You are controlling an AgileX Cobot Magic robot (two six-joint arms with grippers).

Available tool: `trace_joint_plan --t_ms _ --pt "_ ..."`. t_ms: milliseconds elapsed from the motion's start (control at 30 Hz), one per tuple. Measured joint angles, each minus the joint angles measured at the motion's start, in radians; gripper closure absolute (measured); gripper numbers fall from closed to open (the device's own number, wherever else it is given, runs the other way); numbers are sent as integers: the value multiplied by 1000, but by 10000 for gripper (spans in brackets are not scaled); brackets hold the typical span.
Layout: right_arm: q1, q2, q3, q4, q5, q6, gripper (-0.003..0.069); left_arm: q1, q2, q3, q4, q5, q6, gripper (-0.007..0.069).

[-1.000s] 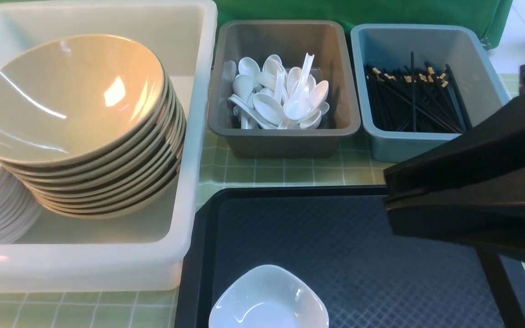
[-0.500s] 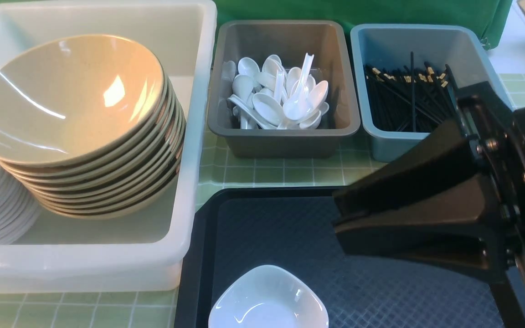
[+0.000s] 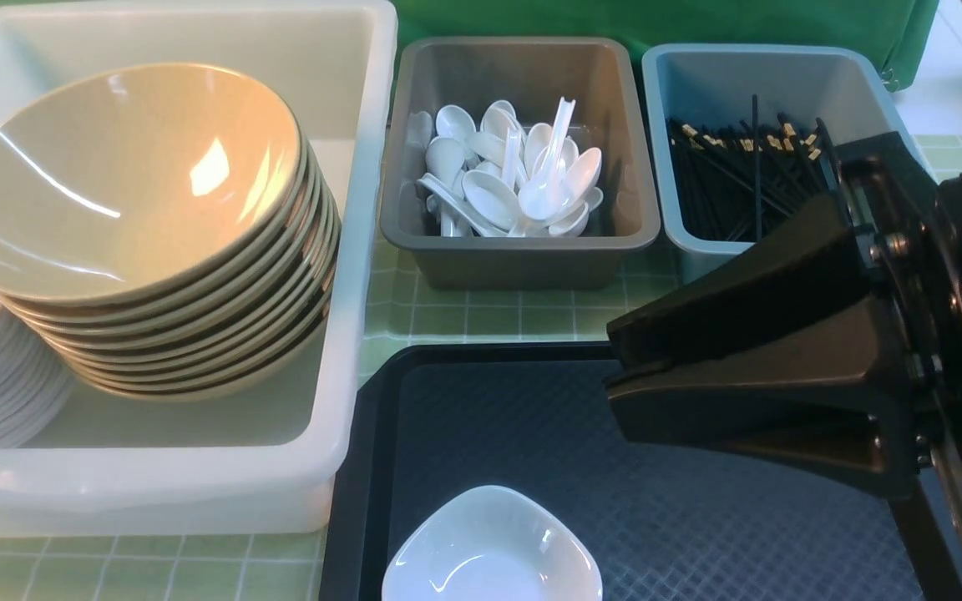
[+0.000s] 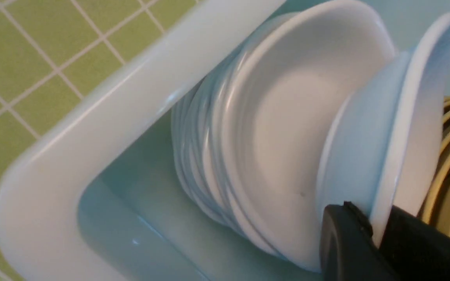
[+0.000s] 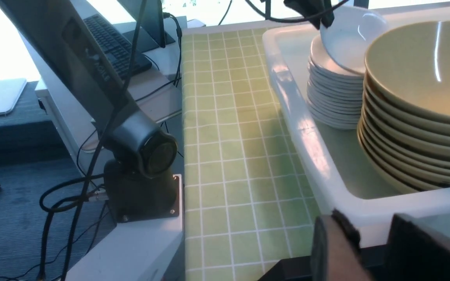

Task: On green table put chopsticks spoon bowls plates into blue grey white boxes.
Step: 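Place the white bowl into the white bin with the other dishes with the left gripper, then grasp the small white bowl on the black tray by its rim with the left gripper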

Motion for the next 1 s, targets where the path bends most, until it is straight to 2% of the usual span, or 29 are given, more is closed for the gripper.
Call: trace_joint_plan --t_ms 200,400,467,533,667,767,833,867,900,933,1000 --pt "0 0 0 0 -2 0 454 -37 0 0 67 13 -24 444" --pt "0 0 0 1 -19 0 452 -68 -3 0 132 28 -66 144" --pt "0 0 0 0 -37 0 448 -69 -17 0 188 27 -111 41" --pt "0 0 0 -25 -72 13 444 -70 -35 0 236 21 -164 -26" --pt "0 0 0 -143 -130 85 436 -71 -60 0 262 24 -196 -39" --pt "-17 1 -20 -322 -125 244 432 -123 -113 0 256 34 -130 -39" --pt "-33 1 -34 -377 -107 295 432 -169 -136 0 247 34 -89 -39" --pt "-46 1 -44 -407 -95 324 432 -208 -162 0 239 32 -59 -39" --pt "-75 -3 -60 -446 -74 368 432 -302 -197 0 224 28 5 -39" --pt "-79 -4 -61 -450 -70 372 432 -315 -207 0 223 27 13 -39" --pt "-126 -37 -65 -472 -57 407 431 -522 -256 0 202 27 122 -34"
